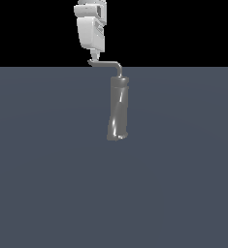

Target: Turn on the faucet by rotating a designated handle.

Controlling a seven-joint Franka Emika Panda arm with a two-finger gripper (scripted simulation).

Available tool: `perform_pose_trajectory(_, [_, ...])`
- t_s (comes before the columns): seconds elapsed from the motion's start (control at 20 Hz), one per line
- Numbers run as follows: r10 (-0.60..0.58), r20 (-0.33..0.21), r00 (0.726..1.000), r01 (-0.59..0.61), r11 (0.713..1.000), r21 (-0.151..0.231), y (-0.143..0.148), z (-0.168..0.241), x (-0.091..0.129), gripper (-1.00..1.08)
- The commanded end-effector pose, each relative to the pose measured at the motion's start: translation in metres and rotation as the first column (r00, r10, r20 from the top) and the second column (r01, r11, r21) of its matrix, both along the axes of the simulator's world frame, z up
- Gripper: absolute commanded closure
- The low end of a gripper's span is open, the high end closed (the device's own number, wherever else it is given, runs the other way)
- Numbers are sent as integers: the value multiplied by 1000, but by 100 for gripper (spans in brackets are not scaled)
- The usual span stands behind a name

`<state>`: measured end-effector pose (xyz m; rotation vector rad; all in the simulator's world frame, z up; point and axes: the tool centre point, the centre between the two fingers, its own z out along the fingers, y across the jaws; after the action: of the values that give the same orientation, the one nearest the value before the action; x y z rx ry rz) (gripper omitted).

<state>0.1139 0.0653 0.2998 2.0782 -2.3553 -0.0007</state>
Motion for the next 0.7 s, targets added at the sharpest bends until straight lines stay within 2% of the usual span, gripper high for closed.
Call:
perform_pose_trajectory(0.0, [0,0,1000,0,1000,0,1,0,-6,108])
perform_pose_trajectory(0.65, [0,0,1000,0,1000,0,7,0,-39,108])
